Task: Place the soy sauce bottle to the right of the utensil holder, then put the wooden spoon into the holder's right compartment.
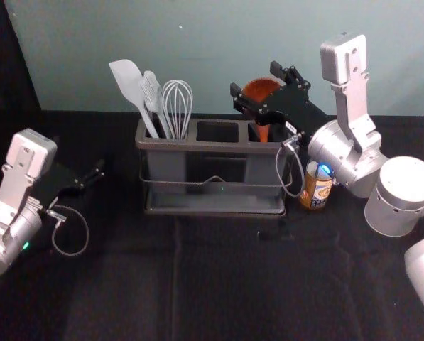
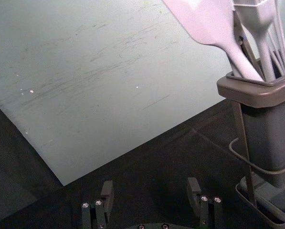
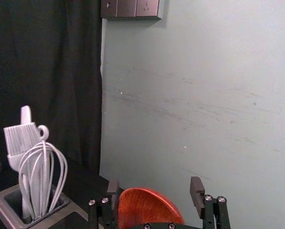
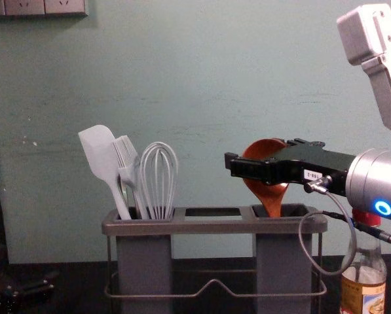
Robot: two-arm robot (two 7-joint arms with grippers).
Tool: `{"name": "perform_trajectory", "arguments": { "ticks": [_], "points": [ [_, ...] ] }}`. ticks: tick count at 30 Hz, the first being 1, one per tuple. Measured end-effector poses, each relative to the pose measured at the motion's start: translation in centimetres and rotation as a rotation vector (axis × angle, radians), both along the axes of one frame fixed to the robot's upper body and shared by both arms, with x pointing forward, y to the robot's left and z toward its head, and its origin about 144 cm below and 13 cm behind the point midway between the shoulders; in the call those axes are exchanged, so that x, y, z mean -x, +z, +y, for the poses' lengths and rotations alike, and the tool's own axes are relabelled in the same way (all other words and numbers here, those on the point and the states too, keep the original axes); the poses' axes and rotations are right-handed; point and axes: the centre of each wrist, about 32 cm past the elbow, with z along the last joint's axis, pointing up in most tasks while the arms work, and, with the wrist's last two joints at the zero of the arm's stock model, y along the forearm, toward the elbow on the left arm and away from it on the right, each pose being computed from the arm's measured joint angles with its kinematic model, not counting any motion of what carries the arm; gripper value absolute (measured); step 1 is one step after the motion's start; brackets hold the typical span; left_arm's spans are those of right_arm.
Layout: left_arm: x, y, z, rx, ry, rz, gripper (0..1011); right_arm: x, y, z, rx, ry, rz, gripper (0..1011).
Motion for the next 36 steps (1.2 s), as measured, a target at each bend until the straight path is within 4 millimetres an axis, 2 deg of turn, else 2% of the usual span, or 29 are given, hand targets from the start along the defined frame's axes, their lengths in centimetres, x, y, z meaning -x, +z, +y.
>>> {"name": "perform_trajectory", "arguments": {
  "ticks": [1,4,26,36],
  "points": [
    [0.0,0.0,0.0,0.000,0.000,0.000,1005,0.0,0.0,0.0,0.000,0.000,0.000,951],
    [0.0,0.0,0.0,0.000,0.000,0.000,1005,0.0,0.0,0.0,0.001,0.000,0.000,1002],
    [0.0,0.0,0.0,0.000,0.000,0.000,1005,0.0,0.1,0.1,0.004,-0.005,-0.004,1002],
    [0.0,0.0,0.0,0.000,0.000,0.000,1005,1.1,0.6,-0.1,0.005,-0.015,-0.051,1002]
  ]
}}
